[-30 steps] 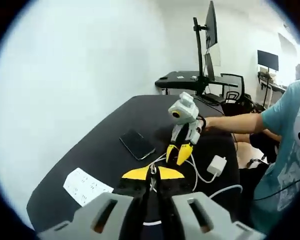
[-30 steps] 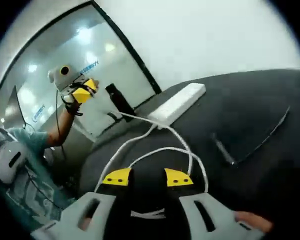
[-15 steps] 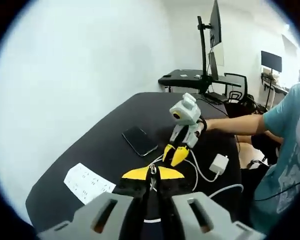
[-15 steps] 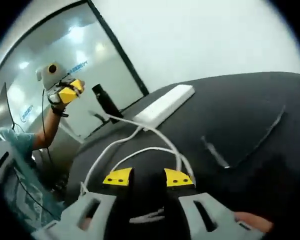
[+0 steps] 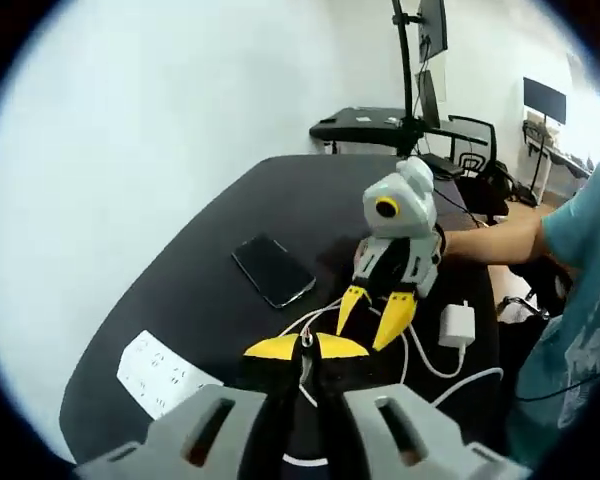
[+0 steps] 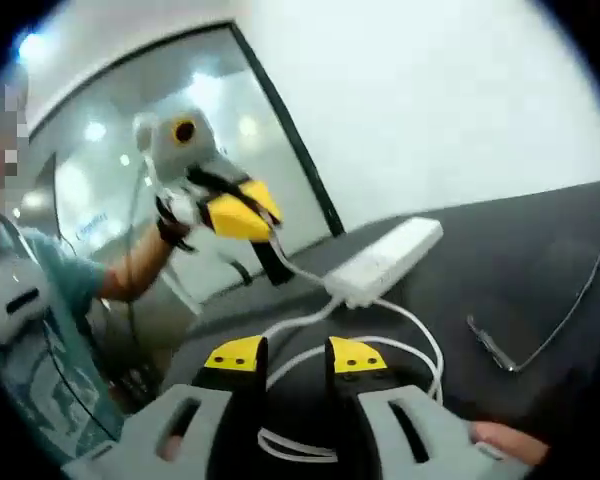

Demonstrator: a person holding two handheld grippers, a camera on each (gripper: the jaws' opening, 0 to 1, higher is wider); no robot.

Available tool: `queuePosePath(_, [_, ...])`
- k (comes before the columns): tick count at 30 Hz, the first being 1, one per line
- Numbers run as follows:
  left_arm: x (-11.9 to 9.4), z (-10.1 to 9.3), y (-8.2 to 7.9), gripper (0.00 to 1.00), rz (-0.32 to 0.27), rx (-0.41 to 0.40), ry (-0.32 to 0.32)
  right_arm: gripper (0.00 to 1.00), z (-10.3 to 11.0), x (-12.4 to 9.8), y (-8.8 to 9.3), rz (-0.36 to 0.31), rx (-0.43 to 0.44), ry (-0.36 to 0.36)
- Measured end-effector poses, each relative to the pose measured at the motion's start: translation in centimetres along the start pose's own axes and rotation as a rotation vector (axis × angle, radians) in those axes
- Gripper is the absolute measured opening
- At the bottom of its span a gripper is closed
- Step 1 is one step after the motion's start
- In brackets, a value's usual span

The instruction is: Connect the charging cable to the phone, plug the charger into the socket, and turn on the power strip switch to charge the phone.

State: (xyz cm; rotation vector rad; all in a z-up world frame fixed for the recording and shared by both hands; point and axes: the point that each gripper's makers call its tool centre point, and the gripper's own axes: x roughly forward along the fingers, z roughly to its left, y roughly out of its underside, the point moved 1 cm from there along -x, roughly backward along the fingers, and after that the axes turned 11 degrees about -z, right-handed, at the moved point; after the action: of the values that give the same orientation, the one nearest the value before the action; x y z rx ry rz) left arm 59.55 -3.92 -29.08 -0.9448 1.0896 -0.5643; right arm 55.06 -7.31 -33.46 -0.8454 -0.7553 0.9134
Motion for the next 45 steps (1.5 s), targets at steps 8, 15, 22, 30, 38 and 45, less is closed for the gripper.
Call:
queuePosePath(8, [1.5,-2.1,-0.9,0.02,-0.042,0.002,0.128,0.22,-0.9,-1.1,-3.6,-0.135,-0.312,0.059])
queuePosePath(15, [0.3,-1.4,-4.6,0.02,-0.163,-0.051,0.133,0.3,0.5,3.3,-4.0,-0.18,-0.3,-0.014])
queuePosePath(22, [0.0,-1.6,-4.2,0.02,-0.214,-0.125,0.164,0.02,1.1,4.4,-5.2,-0.258,-0.249,-0.061])
queuePosePath(30, [-2.2,1.2,-5.8,0.31,-0.351,-0.103,0.039,0.02,0.3,4.5,-5.6,-0.302,0.009,0.017])
queuePosePath(38, [-3.2,0.2,-2.5,0.3,-0.332,0.069,-0.101,0.02,-1.9,3.1,-8.6,-0.432,0.32,0.122])
queuePosePath(45, [-1.2,1.1,-2.5,0.25,-0.333,0.23,-0.266,0.02,-2.1,2.5,-9.5,-0.455,0.55,0.219])
